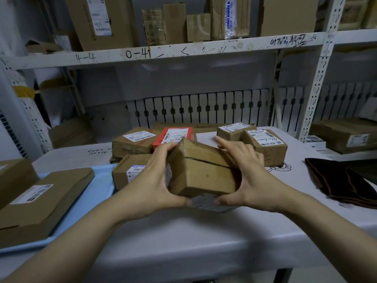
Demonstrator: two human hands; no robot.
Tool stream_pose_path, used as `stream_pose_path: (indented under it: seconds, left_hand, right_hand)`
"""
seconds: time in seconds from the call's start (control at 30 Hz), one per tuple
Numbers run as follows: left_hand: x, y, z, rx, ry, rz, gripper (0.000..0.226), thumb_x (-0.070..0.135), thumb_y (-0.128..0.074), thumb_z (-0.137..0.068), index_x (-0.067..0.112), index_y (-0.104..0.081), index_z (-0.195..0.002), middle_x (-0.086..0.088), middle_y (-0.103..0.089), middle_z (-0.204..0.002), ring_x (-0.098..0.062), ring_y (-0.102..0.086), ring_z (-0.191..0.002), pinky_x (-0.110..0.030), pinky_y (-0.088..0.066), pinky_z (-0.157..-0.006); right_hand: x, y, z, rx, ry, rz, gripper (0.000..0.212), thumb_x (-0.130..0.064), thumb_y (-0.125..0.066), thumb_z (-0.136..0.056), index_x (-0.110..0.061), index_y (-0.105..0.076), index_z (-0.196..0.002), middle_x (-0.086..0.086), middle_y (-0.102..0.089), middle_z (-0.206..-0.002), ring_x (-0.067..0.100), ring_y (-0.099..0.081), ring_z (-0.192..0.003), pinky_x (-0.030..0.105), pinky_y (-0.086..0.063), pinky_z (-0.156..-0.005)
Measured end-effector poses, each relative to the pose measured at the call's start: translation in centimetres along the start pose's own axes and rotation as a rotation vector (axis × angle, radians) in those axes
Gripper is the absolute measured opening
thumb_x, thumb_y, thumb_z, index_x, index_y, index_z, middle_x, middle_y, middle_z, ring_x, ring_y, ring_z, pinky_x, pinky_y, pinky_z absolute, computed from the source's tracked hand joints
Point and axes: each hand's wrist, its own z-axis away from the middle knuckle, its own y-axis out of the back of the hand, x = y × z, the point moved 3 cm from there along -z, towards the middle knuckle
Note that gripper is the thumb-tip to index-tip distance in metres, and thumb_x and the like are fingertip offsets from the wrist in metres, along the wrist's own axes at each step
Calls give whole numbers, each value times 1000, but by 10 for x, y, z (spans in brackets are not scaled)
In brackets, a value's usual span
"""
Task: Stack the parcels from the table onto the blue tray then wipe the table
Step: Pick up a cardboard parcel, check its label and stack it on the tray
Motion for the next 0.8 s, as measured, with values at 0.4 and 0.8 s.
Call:
stream_pose_path:
  seconds: [0.4,0.8]
  left_hand:
    - [-36,5,21,39,199,387,103,17,-89,-58,35,-29,-139,36,-55,-116,12,-54,-114,-10,-50,-88]
    - [-38,-1,21,60,183,478,107,15,-90,-57,32,-31,-144,22,-58,-125,7,-58,-113,-11,-51,-84]
  right_hand:
    - [32,-4,12,-64,-204,-635,112,-36,-96,-53,-48,-33,-145,-22,-53,-140,3,-47,-133,42,-37,-114]
    - [28,-5,12,-61,-208,-754,92,-30,-94,-51,-43,-51,-131,-9,-65,-126,12,-57,-123,36,-58,-91]
